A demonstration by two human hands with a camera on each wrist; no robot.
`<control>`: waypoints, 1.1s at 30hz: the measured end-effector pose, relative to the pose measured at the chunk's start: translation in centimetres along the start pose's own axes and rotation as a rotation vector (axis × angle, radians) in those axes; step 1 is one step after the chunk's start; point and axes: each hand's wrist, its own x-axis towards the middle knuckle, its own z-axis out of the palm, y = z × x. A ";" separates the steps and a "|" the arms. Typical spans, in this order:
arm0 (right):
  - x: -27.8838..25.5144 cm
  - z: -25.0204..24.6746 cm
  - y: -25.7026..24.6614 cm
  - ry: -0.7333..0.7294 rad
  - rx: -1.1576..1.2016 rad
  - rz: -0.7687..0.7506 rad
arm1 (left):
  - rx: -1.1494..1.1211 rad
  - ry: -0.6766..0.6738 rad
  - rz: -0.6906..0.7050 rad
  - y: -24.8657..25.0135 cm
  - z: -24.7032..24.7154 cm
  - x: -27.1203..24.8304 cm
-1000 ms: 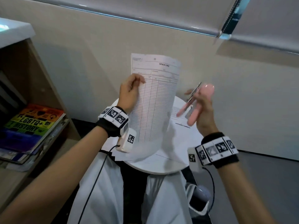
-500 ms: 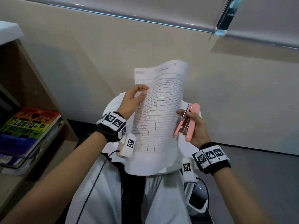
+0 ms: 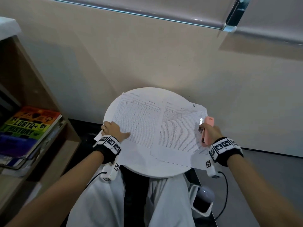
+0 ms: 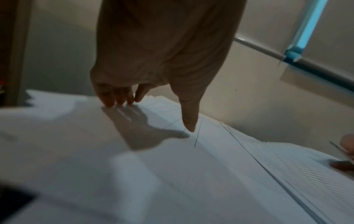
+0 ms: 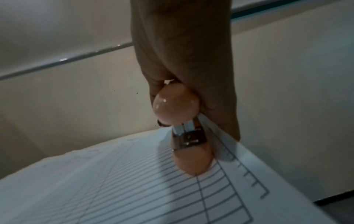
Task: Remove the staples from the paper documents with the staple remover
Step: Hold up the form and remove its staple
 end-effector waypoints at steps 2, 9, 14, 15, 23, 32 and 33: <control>0.8 0.3 0.3 0.021 -0.052 -0.014 | 0.041 0.053 -0.017 -0.2 0.9 0.1; 2.4 1.4 1.3 0.244 -0.352 -0.043 | 0.137 0.051 -0.073 -0.3 0.6 1.4; -2.5 4.1 1.5 0.075 -0.473 -0.421 | 0.130 -0.007 -0.103 -0.1 0.0 2.4; -3.2 4.7 2.1 -0.053 -0.486 -0.393 | 0.127 -0.011 -0.099 -0.1 0.0 2.5; -3.7 8.1 7.2 -0.226 -0.806 -0.335 | 0.120 -0.165 -0.094 -0.1 -1.0 3.3; -3.6 8.2 7.5 -0.210 -0.874 -0.326 | -0.026 -0.225 -0.035 0.6 -1.5 3.9; -3.7 8.2 7.5 -0.205 -0.880 -0.334 | -0.095 -0.247 -0.007 1.0 -1.6 3.8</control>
